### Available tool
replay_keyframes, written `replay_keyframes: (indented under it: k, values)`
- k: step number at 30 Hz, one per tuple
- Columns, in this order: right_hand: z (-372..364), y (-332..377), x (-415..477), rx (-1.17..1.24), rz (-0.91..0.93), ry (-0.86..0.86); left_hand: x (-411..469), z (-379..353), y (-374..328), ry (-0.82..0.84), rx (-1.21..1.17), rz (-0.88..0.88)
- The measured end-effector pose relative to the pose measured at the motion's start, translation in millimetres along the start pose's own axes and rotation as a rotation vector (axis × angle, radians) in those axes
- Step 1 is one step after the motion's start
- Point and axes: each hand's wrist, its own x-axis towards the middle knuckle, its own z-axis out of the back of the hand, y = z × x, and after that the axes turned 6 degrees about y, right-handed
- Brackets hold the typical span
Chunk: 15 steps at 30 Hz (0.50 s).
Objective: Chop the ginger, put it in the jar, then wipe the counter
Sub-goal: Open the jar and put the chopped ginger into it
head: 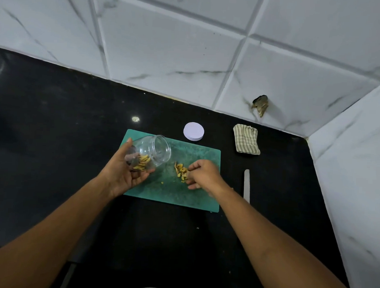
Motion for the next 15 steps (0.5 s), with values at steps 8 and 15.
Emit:
replay_keyframes:
  k: [8,15]
  values:
    - [-12,-1,-11,-0.551,0.415,-0.08,-1,3,-6,-0.023,-0.03,-0.019]
    - [-54,-6,-27,-0.905,0.615,0.057,0,6,-5,-0.038,-0.035,-0.013]
